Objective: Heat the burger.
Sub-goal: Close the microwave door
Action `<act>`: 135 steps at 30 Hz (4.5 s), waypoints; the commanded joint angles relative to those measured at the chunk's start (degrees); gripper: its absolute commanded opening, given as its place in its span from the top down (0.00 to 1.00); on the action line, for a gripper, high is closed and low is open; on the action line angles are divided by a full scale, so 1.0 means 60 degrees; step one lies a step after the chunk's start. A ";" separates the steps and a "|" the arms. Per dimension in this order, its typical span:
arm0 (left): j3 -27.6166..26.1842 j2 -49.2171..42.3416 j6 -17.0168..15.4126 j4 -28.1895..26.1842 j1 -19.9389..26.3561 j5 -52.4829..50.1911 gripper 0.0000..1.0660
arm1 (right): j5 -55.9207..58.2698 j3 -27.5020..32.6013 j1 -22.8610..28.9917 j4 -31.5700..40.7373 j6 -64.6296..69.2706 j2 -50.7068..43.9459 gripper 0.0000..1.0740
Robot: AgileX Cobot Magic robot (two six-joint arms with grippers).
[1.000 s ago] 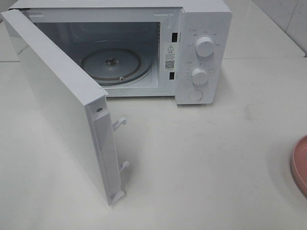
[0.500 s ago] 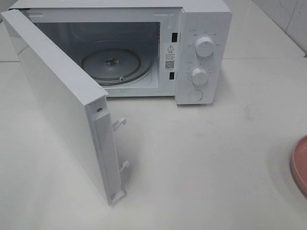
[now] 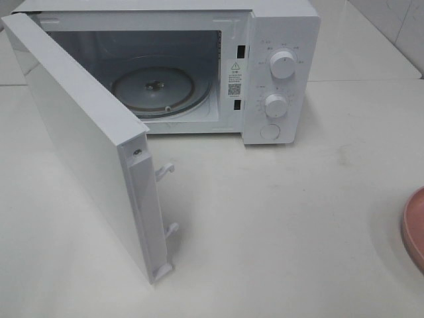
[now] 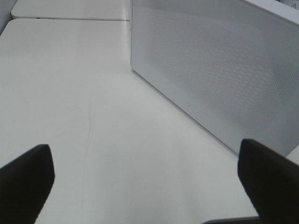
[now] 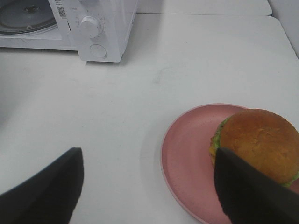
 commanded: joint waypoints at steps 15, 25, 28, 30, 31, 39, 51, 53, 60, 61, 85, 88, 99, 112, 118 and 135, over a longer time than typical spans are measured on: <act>0.0038 -0.0057 -0.0048 -0.0095 0.0010 -0.0115 0.06 | -0.0115 0.0019 -0.0029 -0.0010 -0.0057 -0.0258 0.30; 0.0038 -0.0057 -0.0048 -0.0095 0.0010 -0.0115 0.06 | -0.0115 0.0019 -0.0029 -0.0010 -0.0057 -0.0258 0.30; 0.0038 -0.0057 -0.0048 -0.0095 0.0010 -0.0115 0.06 | -0.0115 0.0019 -0.0029 -0.0010 -0.0057 -0.0258 0.30; 0.0038 -0.0057 -0.0048 -0.0095 0.0010 -0.0115 0.06 | -0.0115 0.0019 -0.0029 -0.0010 -0.0057 -0.0258 0.30; 0.0038 -0.0057 -0.0048 -0.0095 0.0010 -0.0115 0.06 | -0.0115 0.0019 -0.0029 -0.0010 -0.0057 -0.0258 0.30; 0.0038 -0.0057 -0.0048 -0.0095 0.0000 -0.0115 0.06 | -0.0115 0.0019 -0.0029 -0.0010 -0.0057 -0.0258 0.30; 0.0038 -0.0057 -0.0143 -0.0134 0.0000 -0.0134 0.06 | -0.0115 0.0019 -0.0029 -0.0010 -0.0057 -0.0258 0.30; 0.0038 -0.0057 -0.0143 -0.0134 0.0000 -0.0134 0.06 | -0.0115 0.0019 -0.0029 -0.0010 -0.0057 -0.0258 0.30; 0.0038 -0.0057 -0.0134 -0.0229 0.0000 -0.0162 0.06 | -0.0115 0.0019 -0.0029 -0.0010 -0.0057 -0.0258 0.30; 0.0038 -0.0057 -0.0134 -0.0229 0.0000 -0.0162 0.06 | -0.0115 0.0019 -0.0029 -0.0010 -0.0057 -0.0258 0.30; -0.0172 0.3333 -0.0105 -0.0382 0.0000 -0.2349 0.77 | -0.0115 0.0019 -0.0029 -0.0010 -0.0057 -0.0258 0.30; -0.0162 0.3887 -0.0010 -0.0353 0.0000 -0.2722 0.91 | -0.0115 0.0019 -0.0029 -0.0010 -0.0057 -0.0258 0.30; 0.1146 0.4736 0.2072 -0.1480 0.0000 -0.5949 1.00 | -0.0115 0.0019 -0.0029 -0.0010 -0.0057 -0.0258 0.30; 0.2636 0.4736 0.4211 -0.3982 0.0000 -0.8719 1.00 | -0.0115 0.0019 -0.0029 -0.0010 -0.0057 -0.0258 0.30; 0.2645 0.4918 0.4469 -0.4221 0.0000 -0.9110 1.00 | -0.0115 0.0019 -0.0029 -0.0010 -0.0057 -0.0258 0.30; 0.2645 0.7439 0.4078 -0.4163 0.0000 -1.1583 1.00 | -0.0115 0.0019 -0.0029 -0.0010 -0.0057 -0.0258 0.30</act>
